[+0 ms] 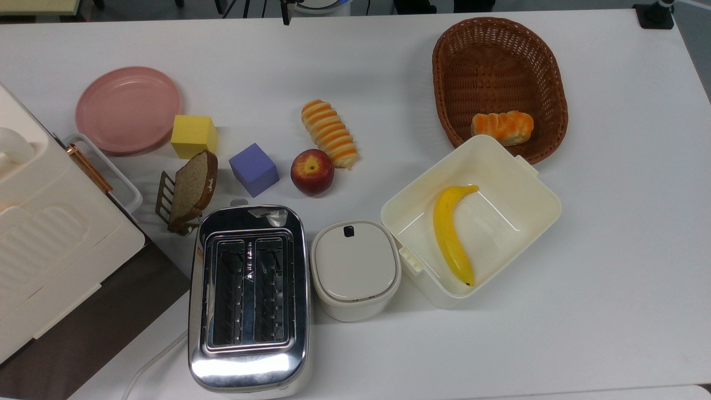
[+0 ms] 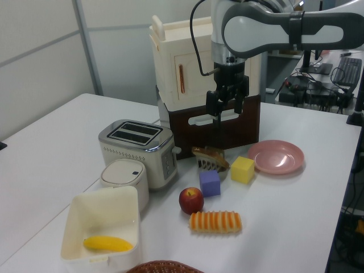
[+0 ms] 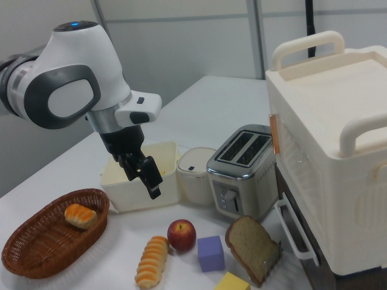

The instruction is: Put the bread in the basket

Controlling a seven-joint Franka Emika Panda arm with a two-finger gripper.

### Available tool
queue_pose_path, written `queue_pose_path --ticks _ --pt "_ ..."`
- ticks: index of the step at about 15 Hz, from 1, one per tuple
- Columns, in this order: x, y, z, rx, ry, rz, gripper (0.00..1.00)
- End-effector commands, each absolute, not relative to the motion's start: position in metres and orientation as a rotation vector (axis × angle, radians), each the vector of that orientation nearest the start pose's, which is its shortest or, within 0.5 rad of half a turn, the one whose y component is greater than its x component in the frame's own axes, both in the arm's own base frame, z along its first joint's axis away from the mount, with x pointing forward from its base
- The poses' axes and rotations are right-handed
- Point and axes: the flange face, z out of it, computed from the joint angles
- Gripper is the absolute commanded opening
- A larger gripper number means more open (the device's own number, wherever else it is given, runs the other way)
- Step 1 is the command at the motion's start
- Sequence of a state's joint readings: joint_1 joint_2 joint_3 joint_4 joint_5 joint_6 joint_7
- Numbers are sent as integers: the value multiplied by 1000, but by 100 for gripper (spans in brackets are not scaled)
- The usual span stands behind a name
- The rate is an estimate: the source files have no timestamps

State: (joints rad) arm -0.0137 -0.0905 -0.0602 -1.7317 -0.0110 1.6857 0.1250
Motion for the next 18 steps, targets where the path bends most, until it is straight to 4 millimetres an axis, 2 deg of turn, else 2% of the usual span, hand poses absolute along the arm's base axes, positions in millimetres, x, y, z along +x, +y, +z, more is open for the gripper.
queue_pose_path --ticks 1,18 --pt "529 -45 617 -3118 208 -115 100" --pt "526 -45 614 -3120 200 -101 100"
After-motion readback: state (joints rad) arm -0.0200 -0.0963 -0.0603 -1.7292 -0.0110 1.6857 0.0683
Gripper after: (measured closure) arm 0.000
